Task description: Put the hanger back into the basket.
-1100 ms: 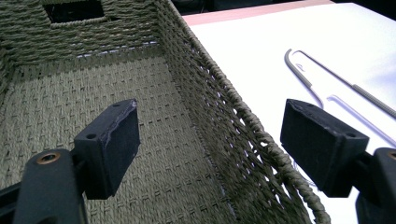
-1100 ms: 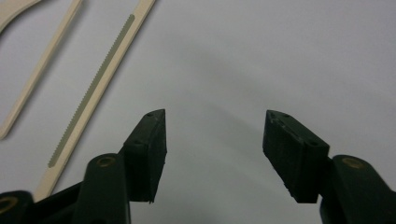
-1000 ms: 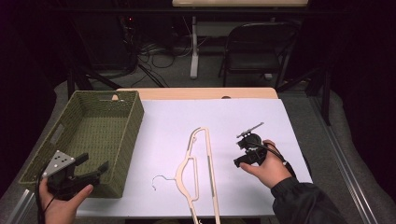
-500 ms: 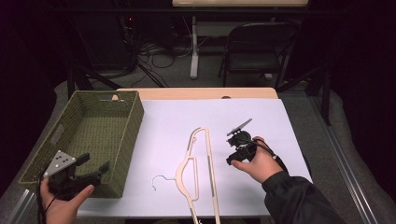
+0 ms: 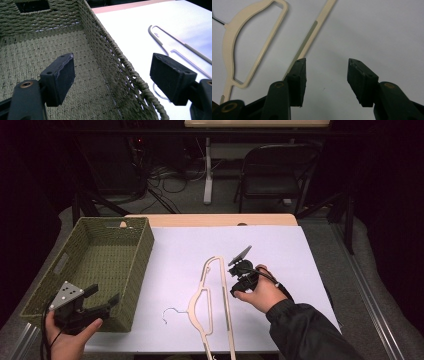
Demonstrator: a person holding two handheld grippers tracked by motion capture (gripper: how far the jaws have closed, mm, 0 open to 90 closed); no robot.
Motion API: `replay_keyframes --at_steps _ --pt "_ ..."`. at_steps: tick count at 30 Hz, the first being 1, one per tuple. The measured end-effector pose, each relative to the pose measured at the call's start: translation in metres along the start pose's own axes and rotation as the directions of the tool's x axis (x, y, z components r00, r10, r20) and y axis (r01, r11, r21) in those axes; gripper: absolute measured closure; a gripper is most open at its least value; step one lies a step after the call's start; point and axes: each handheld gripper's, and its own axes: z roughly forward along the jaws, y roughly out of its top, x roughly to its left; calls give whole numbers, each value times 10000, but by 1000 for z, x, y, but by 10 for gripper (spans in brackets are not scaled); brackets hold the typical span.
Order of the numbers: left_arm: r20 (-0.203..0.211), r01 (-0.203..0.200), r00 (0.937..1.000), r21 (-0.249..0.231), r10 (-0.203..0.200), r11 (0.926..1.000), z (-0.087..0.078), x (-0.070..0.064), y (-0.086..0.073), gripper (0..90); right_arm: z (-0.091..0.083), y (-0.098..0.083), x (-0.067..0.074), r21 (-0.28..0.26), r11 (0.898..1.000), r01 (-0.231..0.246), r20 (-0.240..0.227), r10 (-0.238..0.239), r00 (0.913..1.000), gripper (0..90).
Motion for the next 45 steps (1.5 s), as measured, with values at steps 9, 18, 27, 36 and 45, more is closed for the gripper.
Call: replay_keyframes --at_steps 9,18,27,36,45 --pt "113 -50 9999 -19 51 10000 1 -3 0 207 7 15 16 58 9999 138 -213 -137 9997 510" --pt "152 -47 9999 -44 48 10000 2 -4 1 207 9 25 24 980 9951 105 -232 -82 9997 520" --pt "242 -148 9996 17 148 9999 3 -7 1 208 25 30 36 813 9967 28 -484 12 9988 535" --pt "315 -211 9993 14 210 9998 4 -9 1 211 49 34 56 1324 9908 287 -394 -237 9989 528" --pt "343 -218 9992 47 216 9998 5 -9 1 211 64 32 67 1370 9883 668 -536 -600 9968 529"
